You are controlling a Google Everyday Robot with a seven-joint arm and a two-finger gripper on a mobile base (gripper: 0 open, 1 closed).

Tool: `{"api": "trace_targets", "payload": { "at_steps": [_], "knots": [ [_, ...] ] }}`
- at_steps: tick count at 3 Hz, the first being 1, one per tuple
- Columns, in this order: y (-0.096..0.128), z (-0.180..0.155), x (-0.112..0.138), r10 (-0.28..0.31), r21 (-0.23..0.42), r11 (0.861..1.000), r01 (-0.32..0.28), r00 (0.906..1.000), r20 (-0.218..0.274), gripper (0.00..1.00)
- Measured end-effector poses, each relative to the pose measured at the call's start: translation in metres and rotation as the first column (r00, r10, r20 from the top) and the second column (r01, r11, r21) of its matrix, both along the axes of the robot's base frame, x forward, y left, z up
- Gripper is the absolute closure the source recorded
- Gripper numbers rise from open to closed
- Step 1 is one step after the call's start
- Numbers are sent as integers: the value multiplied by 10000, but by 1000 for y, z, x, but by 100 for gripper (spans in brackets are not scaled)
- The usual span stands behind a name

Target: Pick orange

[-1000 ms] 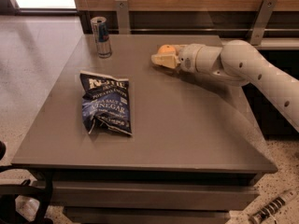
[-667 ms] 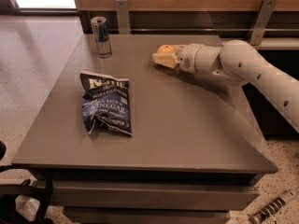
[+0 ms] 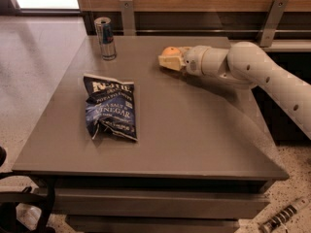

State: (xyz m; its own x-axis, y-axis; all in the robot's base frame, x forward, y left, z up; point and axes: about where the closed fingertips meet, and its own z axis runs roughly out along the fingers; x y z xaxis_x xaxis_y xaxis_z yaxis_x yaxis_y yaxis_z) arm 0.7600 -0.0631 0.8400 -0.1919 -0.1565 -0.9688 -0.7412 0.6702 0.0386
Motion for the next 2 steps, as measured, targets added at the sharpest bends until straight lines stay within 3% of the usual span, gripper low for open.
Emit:
{"api": "trace_targets", "payload": {
  "at_steps": [2],
  "knots": [
    [4,14,-5,123,176,9998,-128,9995,290,100]
  ]
}}
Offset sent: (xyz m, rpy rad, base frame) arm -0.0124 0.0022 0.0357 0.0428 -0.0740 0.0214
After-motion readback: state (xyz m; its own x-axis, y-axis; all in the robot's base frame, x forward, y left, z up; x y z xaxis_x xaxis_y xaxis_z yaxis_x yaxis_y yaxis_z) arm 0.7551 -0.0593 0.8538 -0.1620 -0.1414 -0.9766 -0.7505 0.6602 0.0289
